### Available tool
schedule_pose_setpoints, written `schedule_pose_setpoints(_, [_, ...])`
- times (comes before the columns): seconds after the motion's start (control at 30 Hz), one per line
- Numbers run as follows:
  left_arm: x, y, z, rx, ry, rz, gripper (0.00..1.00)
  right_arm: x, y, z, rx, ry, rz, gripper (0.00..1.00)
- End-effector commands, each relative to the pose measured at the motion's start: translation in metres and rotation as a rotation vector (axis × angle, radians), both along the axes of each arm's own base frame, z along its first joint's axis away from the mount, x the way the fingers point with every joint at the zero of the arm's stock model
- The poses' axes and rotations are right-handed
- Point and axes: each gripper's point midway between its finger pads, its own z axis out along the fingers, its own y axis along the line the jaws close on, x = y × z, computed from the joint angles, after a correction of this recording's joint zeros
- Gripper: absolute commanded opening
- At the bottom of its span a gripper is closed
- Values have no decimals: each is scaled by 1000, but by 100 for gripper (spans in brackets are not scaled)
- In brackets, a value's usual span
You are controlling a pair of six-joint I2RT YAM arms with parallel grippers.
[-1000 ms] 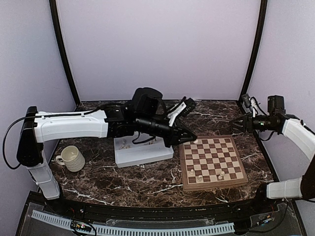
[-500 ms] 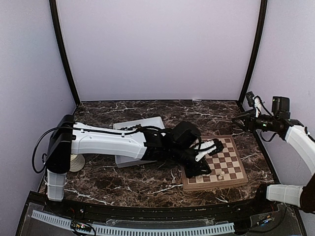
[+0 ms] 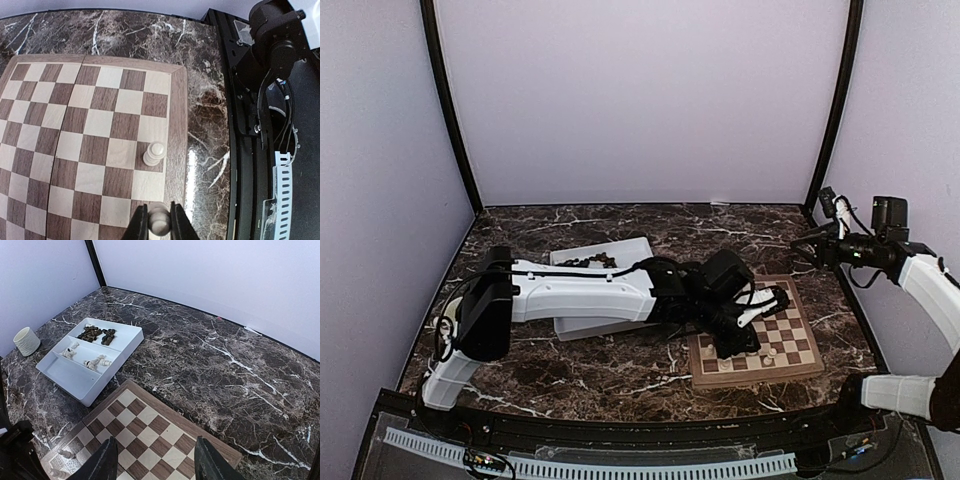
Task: Set up the chess pieces on the board
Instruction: Place the bishop on c1.
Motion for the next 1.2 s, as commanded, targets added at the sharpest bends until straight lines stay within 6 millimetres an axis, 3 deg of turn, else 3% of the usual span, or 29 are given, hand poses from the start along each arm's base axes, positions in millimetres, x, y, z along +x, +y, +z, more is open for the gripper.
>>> schedule_pose_setpoints(0.0, [-6, 4, -12, 69, -16, -24, 7, 2, -1, 1, -7, -23, 7, 53])
schedule_pose_setpoints(0.57, [-5, 8, -48, 166, -22, -30, 11, 2, 1, -2, -9, -8, 24, 53])
schedule_pose_setpoints(0.9, [-5, 8, -50, 171, -29, -29, 19, 2, 1, -3, -9, -5, 28, 53])
schedule_pose_setpoints(1.17, [-4, 4, -34, 146, -27, -25, 32, 1, 1, -4, -8, -1, 31, 53])
